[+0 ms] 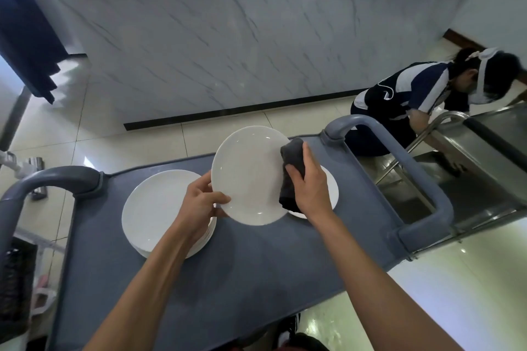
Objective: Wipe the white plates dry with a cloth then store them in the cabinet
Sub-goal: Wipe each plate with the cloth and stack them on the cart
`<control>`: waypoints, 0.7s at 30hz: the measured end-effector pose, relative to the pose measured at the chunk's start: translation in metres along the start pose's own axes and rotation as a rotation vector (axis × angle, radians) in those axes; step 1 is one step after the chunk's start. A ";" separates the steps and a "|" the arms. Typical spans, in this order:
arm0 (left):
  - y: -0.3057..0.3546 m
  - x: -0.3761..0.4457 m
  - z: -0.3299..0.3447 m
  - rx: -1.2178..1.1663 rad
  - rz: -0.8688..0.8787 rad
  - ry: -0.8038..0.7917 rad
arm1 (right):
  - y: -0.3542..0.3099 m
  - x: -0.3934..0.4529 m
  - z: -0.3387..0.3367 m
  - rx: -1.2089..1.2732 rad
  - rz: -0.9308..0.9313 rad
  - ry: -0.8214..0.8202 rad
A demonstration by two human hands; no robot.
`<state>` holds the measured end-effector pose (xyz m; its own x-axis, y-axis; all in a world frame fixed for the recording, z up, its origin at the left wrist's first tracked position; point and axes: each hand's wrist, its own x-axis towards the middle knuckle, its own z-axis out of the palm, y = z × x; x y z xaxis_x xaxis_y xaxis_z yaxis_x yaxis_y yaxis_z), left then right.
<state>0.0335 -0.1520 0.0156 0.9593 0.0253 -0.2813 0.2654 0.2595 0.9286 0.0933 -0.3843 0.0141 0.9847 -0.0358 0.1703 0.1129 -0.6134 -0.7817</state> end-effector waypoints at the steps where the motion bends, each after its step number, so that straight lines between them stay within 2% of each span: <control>1: 0.002 0.000 0.000 0.028 0.001 -0.015 | 0.001 0.002 -0.003 -0.002 -0.002 -0.008; 13: 0.026 0.011 0.000 0.337 0.048 -0.182 | -0.007 0.017 -0.030 0.032 -0.074 -0.164; 21: 0.045 0.023 0.005 0.525 0.154 -0.294 | -0.017 0.027 -0.039 -0.026 -0.230 -0.145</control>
<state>0.0681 -0.1450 0.0517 0.9570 -0.2615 -0.1256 0.0623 -0.2375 0.9694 0.1127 -0.4052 0.0556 0.9426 0.2190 0.2520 0.3339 -0.6123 -0.7166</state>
